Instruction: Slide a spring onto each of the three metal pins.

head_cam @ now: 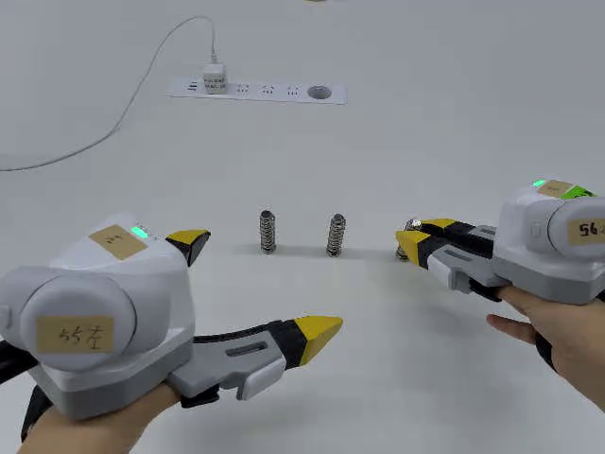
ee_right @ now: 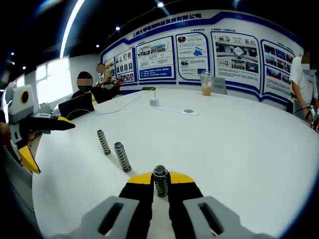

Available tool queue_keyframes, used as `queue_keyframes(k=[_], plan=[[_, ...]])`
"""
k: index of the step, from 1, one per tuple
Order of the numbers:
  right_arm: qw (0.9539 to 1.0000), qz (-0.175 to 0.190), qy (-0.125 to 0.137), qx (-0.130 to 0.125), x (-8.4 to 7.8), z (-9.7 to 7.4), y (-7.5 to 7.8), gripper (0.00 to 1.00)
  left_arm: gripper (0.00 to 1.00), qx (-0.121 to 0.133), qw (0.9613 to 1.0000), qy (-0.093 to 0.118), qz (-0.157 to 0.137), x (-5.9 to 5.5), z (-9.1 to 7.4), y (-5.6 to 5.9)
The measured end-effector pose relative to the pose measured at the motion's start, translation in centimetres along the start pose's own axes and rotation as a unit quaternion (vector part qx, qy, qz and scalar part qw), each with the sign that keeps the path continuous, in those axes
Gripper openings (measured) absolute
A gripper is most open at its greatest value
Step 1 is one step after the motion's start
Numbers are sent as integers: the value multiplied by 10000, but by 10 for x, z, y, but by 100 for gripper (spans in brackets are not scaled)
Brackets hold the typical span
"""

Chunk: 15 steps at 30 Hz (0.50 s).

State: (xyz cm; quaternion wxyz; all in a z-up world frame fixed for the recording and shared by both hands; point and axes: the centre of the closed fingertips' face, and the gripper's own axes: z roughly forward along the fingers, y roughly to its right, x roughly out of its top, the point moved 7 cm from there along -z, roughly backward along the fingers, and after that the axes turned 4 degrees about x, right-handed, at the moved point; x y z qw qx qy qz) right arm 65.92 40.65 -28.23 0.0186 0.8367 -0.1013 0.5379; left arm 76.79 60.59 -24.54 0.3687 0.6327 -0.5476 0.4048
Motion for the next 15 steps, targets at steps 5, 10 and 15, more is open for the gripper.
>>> queue_keyframes(k=[5,10,15], plan=[[10000,57,-69,35,-2,0,-1,14,93,-5,10000,-34,39,0,0,0],[9999,126,-59,60,0,-1,-3,20,93,10,10000,-58,75,0,0,0],[9998,192,-22,102,4,-5,-6,25,92,46,9998,-132,130,0,-1,-2]])
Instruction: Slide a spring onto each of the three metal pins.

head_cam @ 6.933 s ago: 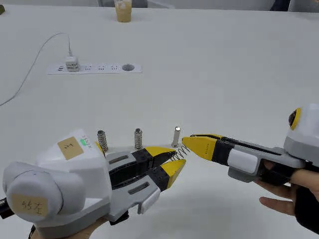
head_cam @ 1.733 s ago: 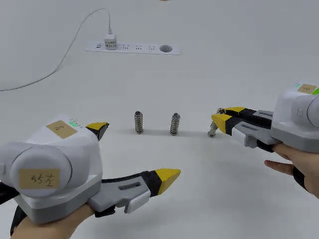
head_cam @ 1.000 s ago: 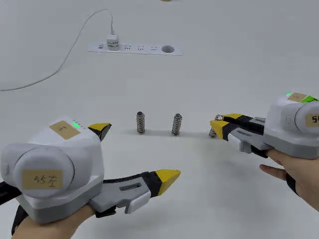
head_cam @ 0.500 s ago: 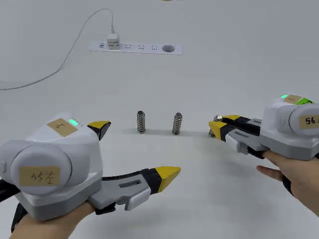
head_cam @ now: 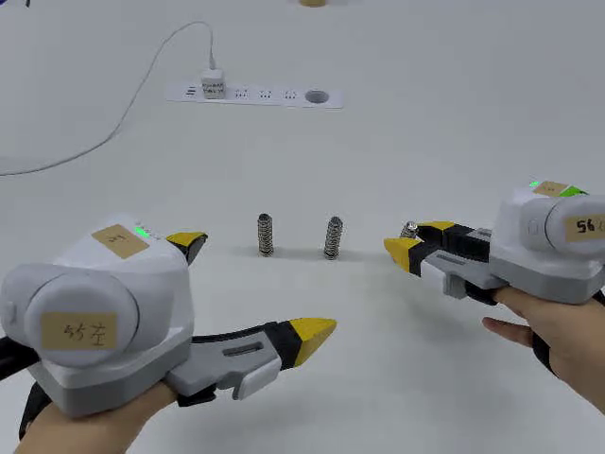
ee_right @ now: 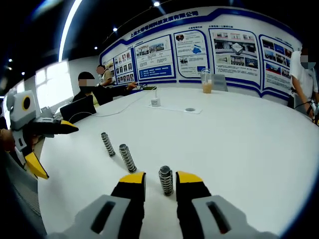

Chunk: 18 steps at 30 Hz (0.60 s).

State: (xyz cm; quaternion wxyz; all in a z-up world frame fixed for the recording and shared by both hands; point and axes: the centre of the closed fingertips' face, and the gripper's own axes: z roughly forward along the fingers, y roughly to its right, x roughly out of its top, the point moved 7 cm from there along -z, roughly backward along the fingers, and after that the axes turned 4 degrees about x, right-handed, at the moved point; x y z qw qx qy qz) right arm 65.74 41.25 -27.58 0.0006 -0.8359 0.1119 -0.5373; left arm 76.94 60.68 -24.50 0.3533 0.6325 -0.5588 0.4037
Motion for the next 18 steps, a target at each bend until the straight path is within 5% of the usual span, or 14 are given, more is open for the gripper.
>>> queue_keyframes(k=[18], plan=[[9998,68,-186,101,12,-28,-10,47,89,150,9999,-52,-2,7,-8,-11]])
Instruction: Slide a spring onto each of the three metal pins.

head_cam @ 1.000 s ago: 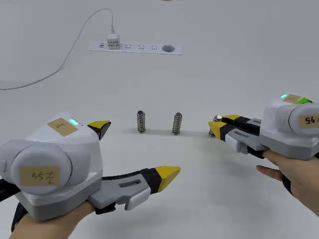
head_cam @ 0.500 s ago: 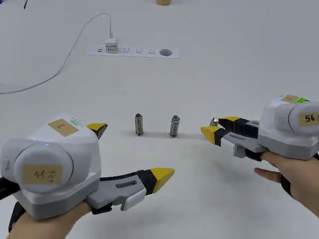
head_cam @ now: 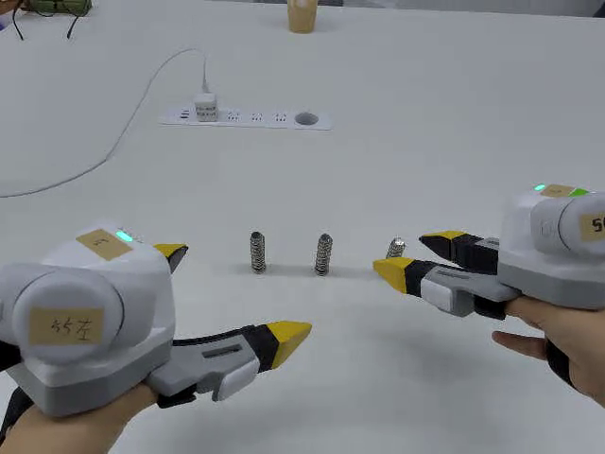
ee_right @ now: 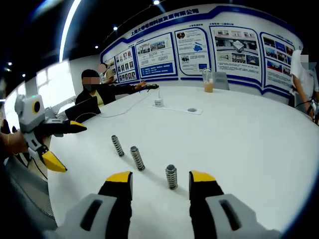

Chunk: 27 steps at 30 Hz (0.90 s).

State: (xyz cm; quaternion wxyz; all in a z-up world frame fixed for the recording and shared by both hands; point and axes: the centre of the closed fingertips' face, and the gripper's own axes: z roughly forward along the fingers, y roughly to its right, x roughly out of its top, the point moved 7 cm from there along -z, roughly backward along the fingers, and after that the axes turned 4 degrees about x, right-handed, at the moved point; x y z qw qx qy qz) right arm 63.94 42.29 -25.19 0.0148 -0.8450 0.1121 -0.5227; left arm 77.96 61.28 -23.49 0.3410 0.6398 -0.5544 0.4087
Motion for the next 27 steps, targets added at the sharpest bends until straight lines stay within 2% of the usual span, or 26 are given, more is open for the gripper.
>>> queue_keyframes(k=[8,27], plan=[[10000,29,-13,24,3,-15,-7,52,89,29,10000,-74,-1,2,-7,-4],[9997,-29,-99,209,-1,-40,-27,66,93,-49,9996,-251,-84,-1,-22,0]])
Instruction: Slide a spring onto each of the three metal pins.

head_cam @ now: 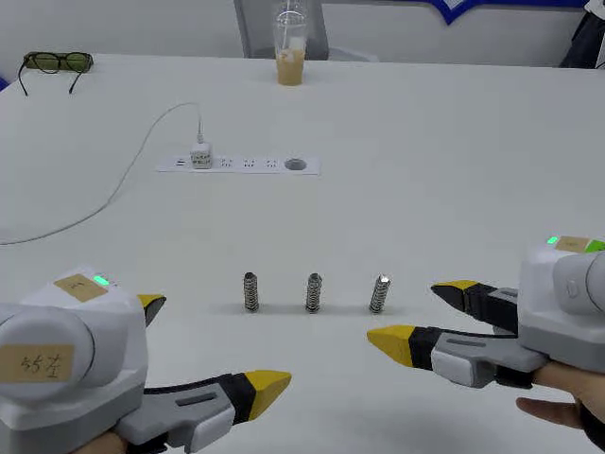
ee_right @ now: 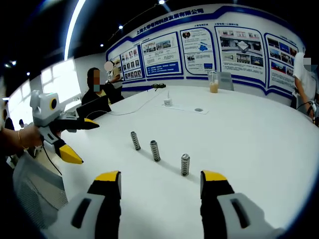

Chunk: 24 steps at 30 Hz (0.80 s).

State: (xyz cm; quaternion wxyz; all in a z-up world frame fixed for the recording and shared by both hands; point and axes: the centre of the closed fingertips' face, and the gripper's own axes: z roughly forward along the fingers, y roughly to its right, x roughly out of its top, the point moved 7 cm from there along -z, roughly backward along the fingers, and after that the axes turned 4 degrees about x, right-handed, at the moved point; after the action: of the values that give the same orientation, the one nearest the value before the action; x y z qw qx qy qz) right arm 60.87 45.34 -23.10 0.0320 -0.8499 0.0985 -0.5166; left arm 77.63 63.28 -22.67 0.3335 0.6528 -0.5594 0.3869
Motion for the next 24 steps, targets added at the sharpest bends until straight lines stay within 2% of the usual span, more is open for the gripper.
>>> queue_keyframes(k=[10,16,24], plan=[[9999,97,84,-24,-4,-11,-7,74,95,28,10000,-50,-44,-3,-9,2],[10000,14,-65,15,-11,-15,-15,80,96,49,9999,-91,-96,-7,-13,4],[10000,40,-17,-12,-16,-21,-23,85,96,98,9998,-42,-157,-7,-19,6]])
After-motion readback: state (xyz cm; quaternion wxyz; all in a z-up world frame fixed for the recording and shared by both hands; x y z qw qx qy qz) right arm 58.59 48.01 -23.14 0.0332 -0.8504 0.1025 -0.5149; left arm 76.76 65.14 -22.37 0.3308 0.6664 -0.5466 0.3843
